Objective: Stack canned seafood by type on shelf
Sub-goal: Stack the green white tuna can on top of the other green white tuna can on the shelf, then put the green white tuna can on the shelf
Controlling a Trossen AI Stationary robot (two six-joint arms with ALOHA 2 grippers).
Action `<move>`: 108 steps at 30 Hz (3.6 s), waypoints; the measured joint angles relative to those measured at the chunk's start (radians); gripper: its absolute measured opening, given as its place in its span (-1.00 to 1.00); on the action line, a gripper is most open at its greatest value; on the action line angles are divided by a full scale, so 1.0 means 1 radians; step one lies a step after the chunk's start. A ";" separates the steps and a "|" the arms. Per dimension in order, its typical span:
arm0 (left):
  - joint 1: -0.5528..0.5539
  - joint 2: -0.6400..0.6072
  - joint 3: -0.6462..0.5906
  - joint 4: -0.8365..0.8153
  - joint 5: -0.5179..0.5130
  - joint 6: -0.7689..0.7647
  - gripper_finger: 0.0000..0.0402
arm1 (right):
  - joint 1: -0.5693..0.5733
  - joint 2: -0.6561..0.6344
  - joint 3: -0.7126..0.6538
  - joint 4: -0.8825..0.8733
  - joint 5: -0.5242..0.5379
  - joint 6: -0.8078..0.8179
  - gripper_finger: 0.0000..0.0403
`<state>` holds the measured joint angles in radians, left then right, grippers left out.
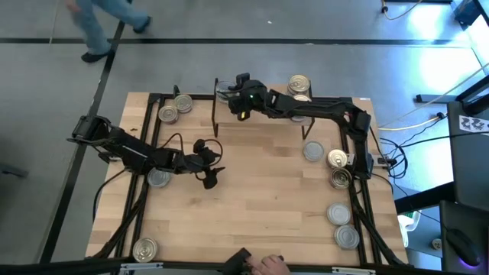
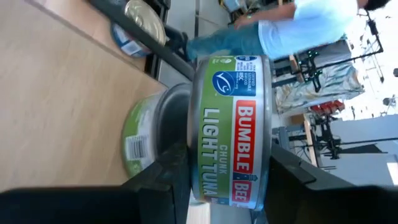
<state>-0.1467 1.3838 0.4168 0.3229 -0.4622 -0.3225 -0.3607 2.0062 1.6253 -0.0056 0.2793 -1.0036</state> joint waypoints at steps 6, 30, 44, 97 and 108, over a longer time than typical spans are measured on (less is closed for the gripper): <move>0.000 0.000 0.000 -0.001 0.000 -0.001 0.30 | -0.006 0.013 0.000 0.007 0.041 0.004 -0.07; 0.000 0.000 0.000 -0.029 0.001 -0.022 0.30 | 0.034 0.012 0.046 -0.072 0.094 -0.032 0.20; 0.000 0.000 0.000 -0.029 0.001 -0.020 0.30 | 0.033 0.011 0.153 -0.295 -0.004 0.092 0.20; -0.110 0.000 0.000 -0.019 0.023 -0.073 0.29 | 0.408 -0.101 -0.045 -0.745 -0.037 0.631 0.20; -0.184 0.000 0.025 -0.019 -0.026 -0.126 0.30 | 0.520 -0.101 -0.141 -0.745 0.024 0.766 0.20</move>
<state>-0.3306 1.3842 0.4417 0.3035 -0.4877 -0.4483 0.1592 1.9053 1.4838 -0.7508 0.3031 -0.2379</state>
